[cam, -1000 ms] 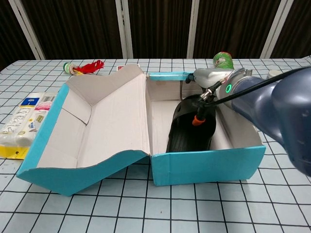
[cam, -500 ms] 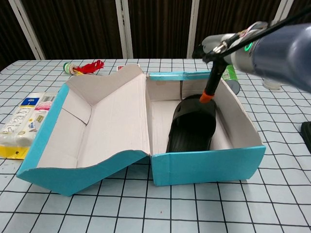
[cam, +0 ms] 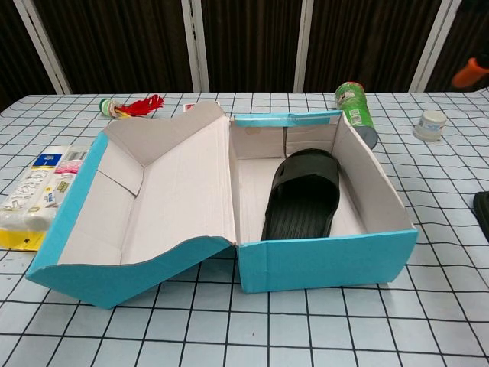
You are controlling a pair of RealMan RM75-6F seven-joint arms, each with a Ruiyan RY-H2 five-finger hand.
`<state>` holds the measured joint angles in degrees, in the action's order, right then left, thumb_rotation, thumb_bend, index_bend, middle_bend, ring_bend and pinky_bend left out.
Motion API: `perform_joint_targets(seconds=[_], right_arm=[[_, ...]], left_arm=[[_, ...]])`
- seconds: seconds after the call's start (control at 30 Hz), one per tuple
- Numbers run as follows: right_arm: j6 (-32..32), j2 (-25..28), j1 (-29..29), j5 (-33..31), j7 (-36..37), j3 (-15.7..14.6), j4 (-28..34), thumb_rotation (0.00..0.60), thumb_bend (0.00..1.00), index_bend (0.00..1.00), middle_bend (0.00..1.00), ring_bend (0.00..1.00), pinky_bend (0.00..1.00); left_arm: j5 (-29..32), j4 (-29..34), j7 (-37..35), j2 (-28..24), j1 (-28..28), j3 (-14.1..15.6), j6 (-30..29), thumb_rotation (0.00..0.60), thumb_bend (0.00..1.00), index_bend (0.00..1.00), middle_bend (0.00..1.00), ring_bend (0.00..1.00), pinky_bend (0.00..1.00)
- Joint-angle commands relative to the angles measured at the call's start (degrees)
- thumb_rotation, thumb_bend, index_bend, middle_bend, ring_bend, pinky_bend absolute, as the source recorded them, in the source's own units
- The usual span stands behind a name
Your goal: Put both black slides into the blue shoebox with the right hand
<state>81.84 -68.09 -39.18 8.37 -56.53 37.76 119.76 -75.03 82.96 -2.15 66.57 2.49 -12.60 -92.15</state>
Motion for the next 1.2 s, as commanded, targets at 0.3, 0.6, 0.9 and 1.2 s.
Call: perform_joint_targets(seconds=[0.3,0.6,0.9,1.2], right_arm=[[-4.3,8.1,21.6,24.8,19.8,-20.2,7.3,0.600,0.10,0.12,0.06,0.14,0.04],[-5.3,2.5,29.9,37.4,31.6,-32.3,-3.8,0.600,0.10,0.12,0.06,0.14,0.04],[-7.1,-2.1,32.3,40.9,37.6,-35.2,-14.7,0.600,0.10,0.12,0.06,0.14,0.04],[-7.4,-3.3,33.2,42.7,39.3,-35.9,-16.0,0.600,0.10,0.12,0.06,0.14,0.04]], left_arm=[[0.1,-0.5,-1.6,-0.2,0.1,-0.1,0.7,0.600,0.73,0.15,0.04,0.00,0.00],[0.1,-0.7,-1.3,-0.1,0.3,-0.1,1.0,0.600,0.73,0.15,0.04,0.00,0.00],[0.0,-0.6,-0.1,0.3,0.5,0.0,1.1,0.600,0.73,0.15,0.04,0.00,0.00],[0.1,-0.5,0.6,0.4,0.6,0.0,1.1,0.600,0.73,0.15,0.04,0.00,0.00]])
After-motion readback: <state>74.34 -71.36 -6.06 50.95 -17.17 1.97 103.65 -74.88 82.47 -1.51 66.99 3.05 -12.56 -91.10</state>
